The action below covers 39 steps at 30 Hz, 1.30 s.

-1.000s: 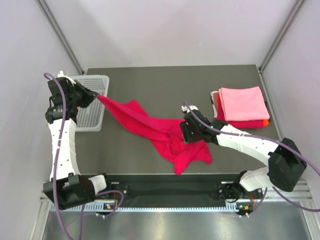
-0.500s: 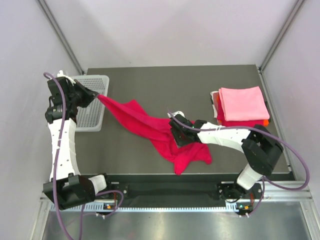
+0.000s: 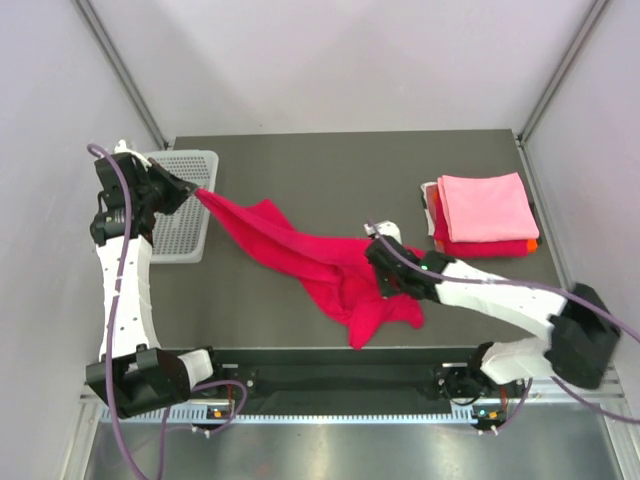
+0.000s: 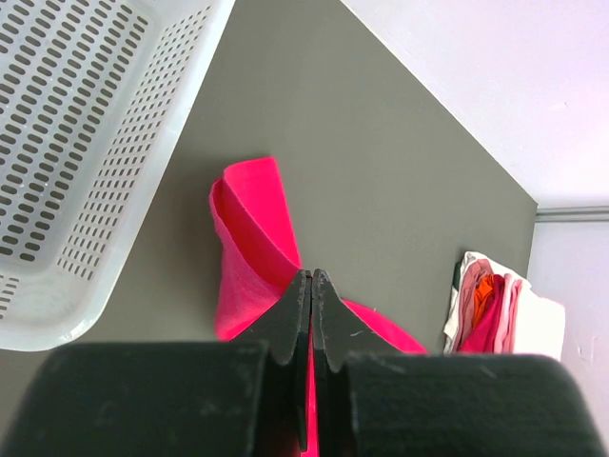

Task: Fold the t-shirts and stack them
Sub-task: Flatten the tshirt out

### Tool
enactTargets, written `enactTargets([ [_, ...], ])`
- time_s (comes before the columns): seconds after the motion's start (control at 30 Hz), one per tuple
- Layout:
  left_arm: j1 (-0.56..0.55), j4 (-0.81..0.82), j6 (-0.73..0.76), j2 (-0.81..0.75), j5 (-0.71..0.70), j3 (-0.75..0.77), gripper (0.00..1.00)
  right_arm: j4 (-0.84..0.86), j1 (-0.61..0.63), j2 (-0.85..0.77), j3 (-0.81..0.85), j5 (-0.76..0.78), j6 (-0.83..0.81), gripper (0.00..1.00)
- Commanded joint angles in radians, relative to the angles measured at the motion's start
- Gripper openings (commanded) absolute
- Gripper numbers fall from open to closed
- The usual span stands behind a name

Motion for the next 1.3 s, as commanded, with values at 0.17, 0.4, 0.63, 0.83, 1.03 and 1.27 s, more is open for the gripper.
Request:
enactTargets([
  [0.17, 0.006, 0.031, 0.01, 0.024, -0.004, 0.036, 0.0, -0.289, 0.047, -0.535, -0.102, 0.028, 0.194, 0.0],
  [0.4, 0.006, 0.051, -0.024, 0.027, 0.01, 0.044, 0.0, -0.45, 0.09, -0.801, -0.141, -0.044, 0.361, 0.0],
  [0.63, 0.008, 0.007, -0.038, 0.127, 0.001, 0.226, 0.0, -0.51, 0.092, -0.901, -0.188, -0.092, 0.38, 0.0],
  [0.83, 0.009, -0.051, -0.055, 0.236, 0.007, 0.422, 0.0, -0.437, 0.092, -0.811, -0.198, -0.199, 0.318, 0.57],
  [1.03, 0.009, -0.028, -0.052, 0.222, 0.019, 0.369, 0.0, -0.343, 0.09, -0.711, -0.121, -0.055, 0.298, 0.56],
  [1.27, 0.011, -0.004, -0.029, 0.165, 0.005, 0.268, 0.0, -0.146, 0.004, -0.375, -0.057, 0.017, 0.17, 0.49],
])
